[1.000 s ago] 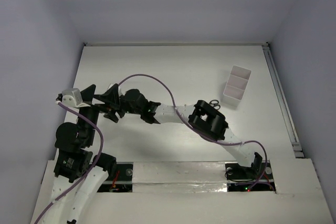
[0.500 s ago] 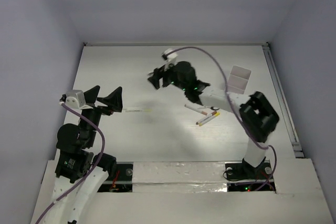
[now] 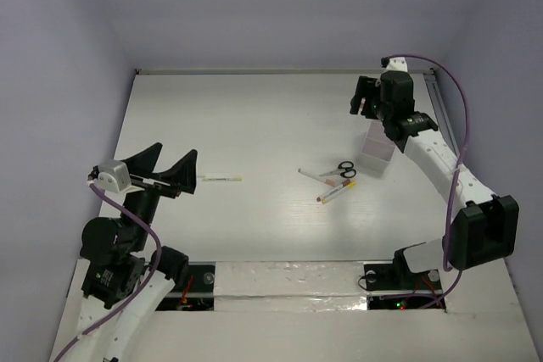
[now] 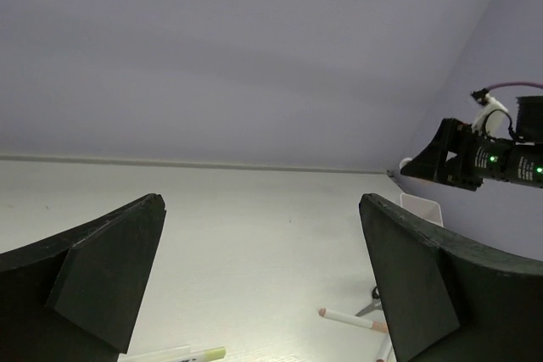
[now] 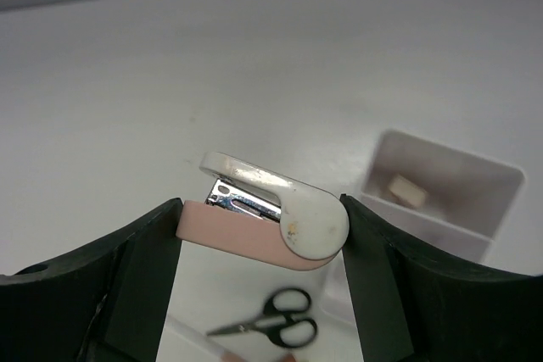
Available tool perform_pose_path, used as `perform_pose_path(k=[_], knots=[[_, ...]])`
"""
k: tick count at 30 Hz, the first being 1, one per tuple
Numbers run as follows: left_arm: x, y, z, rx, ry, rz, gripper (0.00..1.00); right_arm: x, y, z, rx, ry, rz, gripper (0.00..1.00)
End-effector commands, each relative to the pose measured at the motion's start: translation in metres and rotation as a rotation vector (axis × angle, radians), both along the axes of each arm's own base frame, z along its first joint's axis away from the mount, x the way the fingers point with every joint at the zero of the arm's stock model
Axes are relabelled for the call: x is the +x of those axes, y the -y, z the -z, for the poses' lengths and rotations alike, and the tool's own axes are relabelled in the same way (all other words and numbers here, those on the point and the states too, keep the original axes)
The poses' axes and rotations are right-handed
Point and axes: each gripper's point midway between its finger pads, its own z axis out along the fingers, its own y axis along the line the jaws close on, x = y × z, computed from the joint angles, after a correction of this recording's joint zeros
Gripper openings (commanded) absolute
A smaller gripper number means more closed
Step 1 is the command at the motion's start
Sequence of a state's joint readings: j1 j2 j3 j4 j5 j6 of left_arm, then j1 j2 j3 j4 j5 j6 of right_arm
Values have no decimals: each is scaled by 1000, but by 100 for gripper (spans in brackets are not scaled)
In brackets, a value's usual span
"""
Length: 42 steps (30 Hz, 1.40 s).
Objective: Sort the stationery into containers
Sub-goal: Place the stationery in the storage box.
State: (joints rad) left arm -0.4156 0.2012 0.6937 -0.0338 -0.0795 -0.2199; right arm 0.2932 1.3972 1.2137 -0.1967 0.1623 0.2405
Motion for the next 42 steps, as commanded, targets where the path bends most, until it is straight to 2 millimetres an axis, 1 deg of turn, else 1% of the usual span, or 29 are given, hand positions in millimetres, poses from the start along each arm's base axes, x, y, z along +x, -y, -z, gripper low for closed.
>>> perform_pose_path(k=[1,2,3,5,6,8,10,11,12,13,14,16,18,19,22,25,26,29,30,33,34,35,42], knots=[[-8,0,-14,-17,63,15,99,-22,32,23,-45,-182,64,63],[-9,1,-14,-19,63,21,99,-20,38,31,-55,-211,74,63],[-10,-1,-15,-20,69,17,99,-18,49,34,-54,-226,98,63],[-12,-1,-15,-24,70,19,99,-21,54,45,-61,-277,105,63],[-13,0,-16,-26,71,25,99,-20,65,47,-58,-286,135,63],[-14,-1,-17,-29,74,22,99,-23,68,52,-57,-305,137,63],[-15,1,-16,-30,74,33,99,-22,80,51,-49,-307,162,63],[-15,1,-16,-29,73,33,99,-21,78,50,-45,-306,153,63],[-15,0,-16,-30,72,32,99,-20,82,50,-44,-311,163,63],[-15,2,-15,-29,71,42,99,-19,82,56,-50,-330,162,63],[-15,2,-15,-29,69,41,99,-17,88,57,-51,-335,173,63],[-15,2,-16,-30,70,39,99,-13,87,62,-55,-348,167,63],[-15,2,-15,-29,67,38,99,-10,94,65,-47,-354,180,63],[-14,2,-14,-29,66,38,99,-8,93,64,-45,-351,175,63],[-13,4,-13,-26,60,47,99,-3,100,66,-39,-358,189,64],[-12,5,-12,-22,54,47,99,-1,101,66,-44,-354,198,66],[-11,6,-12,-22,52,47,99,1,107,67,-45,-351,214,67],[-10,7,-11,-20,47,48,99,4,107,67,-47,-348,212,67],[-9,7,-11,-20,45,48,99,5,111,68,-45,-347,222,68],[-8,8,-9,-15,39,49,99,10,111,66,-43,-340,218,68],[-7,8,-9,-14,36,49,99,11,111,70,-45,-350,220,68],[-6,9,-9,-13,35,49,99,12,116,71,-47,-353,232,69],[-3,9,-6,-12,23,41,99,19,121,71,-42,-343,248,71]])
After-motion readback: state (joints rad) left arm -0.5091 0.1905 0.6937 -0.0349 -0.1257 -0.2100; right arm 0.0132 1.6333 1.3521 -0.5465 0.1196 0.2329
